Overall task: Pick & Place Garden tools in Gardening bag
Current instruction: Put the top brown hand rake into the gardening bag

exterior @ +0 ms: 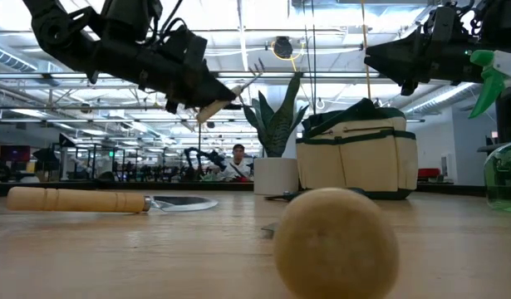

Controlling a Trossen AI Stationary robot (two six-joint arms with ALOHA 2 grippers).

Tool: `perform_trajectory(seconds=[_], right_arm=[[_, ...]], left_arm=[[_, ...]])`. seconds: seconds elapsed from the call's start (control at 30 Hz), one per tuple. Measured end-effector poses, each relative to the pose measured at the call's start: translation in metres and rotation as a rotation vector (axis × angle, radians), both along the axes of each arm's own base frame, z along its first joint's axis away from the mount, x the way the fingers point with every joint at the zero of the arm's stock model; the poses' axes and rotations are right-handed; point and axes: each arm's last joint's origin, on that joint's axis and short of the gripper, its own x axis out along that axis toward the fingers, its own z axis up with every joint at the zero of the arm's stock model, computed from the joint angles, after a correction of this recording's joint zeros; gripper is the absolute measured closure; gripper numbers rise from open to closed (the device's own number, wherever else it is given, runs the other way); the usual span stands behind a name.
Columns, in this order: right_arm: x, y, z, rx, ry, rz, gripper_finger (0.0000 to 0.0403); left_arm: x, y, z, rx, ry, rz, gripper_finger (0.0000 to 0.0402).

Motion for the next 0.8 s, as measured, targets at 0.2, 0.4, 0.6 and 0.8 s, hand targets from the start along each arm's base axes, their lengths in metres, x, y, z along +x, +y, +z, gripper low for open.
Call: perform_trajectory(seconds=[0.2,0.4,0.6,0.8], right_arm=[[0.0,0.0,0.001,0.0,-0.008,-0.003,0.0273],[-0.001,0.0,0.004,0.049,-0.054,0.007,0.0273],[0.0,-0.004,0.001,0.147,-0.068,-0.091,0.0273],[0.002,-0.004,0.0,0.154,-0.075,-0.089,0.0273]], left_arm=[[0.001,-0.002,0.003,0.022,-0.021,-0.01,0.0314],[0.001,-0.002,0.006,0.037,-0.052,-0.012,0.0314],[0.002,-0.004,0.013,0.095,-0.104,-0.025,0.0314],[0.007,-0.004,0.023,0.12,-0.122,-0.027,0.0314]])
